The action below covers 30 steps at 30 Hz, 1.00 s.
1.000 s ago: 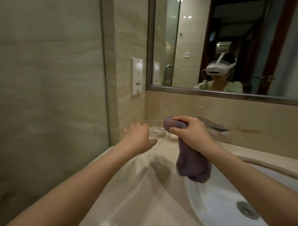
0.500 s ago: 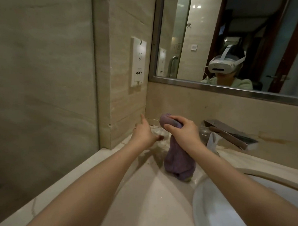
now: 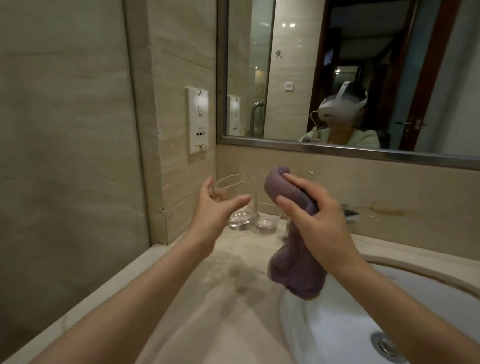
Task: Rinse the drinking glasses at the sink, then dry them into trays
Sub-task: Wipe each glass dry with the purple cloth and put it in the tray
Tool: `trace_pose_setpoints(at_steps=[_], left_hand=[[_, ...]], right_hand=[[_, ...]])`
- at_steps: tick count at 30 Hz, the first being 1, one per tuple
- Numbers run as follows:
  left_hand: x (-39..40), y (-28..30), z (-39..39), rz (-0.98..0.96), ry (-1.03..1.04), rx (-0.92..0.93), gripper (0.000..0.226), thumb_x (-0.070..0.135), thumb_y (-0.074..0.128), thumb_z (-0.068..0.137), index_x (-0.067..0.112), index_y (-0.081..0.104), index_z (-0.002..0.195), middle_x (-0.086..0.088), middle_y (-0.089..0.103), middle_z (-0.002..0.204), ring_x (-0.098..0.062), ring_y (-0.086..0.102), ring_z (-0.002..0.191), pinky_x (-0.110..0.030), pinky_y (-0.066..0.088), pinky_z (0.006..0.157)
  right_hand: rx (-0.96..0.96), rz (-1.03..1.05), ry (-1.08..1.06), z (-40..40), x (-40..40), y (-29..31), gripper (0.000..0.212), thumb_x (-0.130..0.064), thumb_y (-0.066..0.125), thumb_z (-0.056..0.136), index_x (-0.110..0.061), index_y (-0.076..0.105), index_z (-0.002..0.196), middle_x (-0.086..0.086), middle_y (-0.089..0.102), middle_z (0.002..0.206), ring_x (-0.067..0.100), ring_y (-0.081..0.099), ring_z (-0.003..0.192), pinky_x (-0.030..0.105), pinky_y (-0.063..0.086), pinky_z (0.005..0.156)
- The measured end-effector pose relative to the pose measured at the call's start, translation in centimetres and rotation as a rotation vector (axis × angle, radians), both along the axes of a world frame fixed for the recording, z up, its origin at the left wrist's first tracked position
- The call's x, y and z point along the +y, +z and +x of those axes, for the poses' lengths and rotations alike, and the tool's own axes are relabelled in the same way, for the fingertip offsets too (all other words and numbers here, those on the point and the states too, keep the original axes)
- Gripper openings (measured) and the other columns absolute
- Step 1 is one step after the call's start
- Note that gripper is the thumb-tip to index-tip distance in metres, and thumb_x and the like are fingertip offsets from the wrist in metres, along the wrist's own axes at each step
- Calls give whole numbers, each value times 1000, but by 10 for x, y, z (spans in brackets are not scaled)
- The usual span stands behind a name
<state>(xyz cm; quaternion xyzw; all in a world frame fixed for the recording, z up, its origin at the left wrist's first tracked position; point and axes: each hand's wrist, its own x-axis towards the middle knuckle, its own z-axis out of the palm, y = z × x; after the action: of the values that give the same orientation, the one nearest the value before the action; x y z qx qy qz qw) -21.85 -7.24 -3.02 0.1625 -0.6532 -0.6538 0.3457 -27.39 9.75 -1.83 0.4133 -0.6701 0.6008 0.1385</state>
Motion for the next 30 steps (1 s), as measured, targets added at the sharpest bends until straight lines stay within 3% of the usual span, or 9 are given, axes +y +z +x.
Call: trace_pose_setpoints(at_steps=[3,5,8,12,14,18,25,27,30], left_hand=[[54,5,23,177,-163,123,111,38,89,58,17,28,148,-10,58,127,-25,63,110,-43,53,90],[94,6,31,300,-259,197,92,38,81,68,12,35,143,-8,64,113,-22,68,98,-39,57,76],[151,3,32,388,-366,218,64,45,62,87,13,40,139,-10,63,117,-24,67,101,-41,57,85],[208,-6,26,366,-387,155,99,72,59,55,34,31,142,-9,51,138,-27,60,116,-49,47,100],[228,-14,22,341,-411,130,102,78,62,54,35,29,141,-9,51,137,-24,65,108,-46,53,93],[262,-41,17,389,-520,49,109,78,68,57,12,37,138,-17,64,120,-26,72,94,-37,58,71],[270,-72,5,372,-567,-85,78,56,66,70,21,36,132,-10,63,118,-19,72,87,-30,56,65],[264,-71,5,346,-558,-85,70,50,66,76,21,36,133,-8,62,115,-18,72,84,-29,55,64],[257,-72,2,252,-577,-106,68,46,65,78,22,34,134,-2,61,109,-16,70,82,-26,53,60]], right_hand=[[91,-61,-83,16,35,3,46,-19,68,87,-28,54,130,-6,55,126,-6,51,113,7,40,92],[147,-70,-140,27,57,3,50,-20,67,88,-27,49,134,-2,52,129,-7,48,113,3,37,91],[227,-74,-220,44,91,-5,53,-33,62,89,-28,45,139,0,48,134,0,47,118,9,38,96],[139,-53,-190,63,143,-23,49,-50,44,88,-46,40,136,-8,43,140,-3,43,125,9,36,101],[105,-46,-197,65,168,-32,48,-50,43,87,-45,39,135,-13,44,139,-5,44,124,7,35,99],[197,8,-377,61,196,-69,48,-38,52,89,-29,49,136,-5,54,134,6,50,124,21,39,103],[-227,-225,-464,53,182,-78,34,-23,60,94,-39,53,123,-10,57,120,-9,53,107,5,40,87],[-318,-230,-428,43,177,-74,31,-25,59,94,-32,57,124,-11,61,121,-5,56,108,11,44,92],[-526,-291,-348,25,177,-73,26,-33,56,95,-24,63,118,-3,69,112,12,65,104,34,50,97]])
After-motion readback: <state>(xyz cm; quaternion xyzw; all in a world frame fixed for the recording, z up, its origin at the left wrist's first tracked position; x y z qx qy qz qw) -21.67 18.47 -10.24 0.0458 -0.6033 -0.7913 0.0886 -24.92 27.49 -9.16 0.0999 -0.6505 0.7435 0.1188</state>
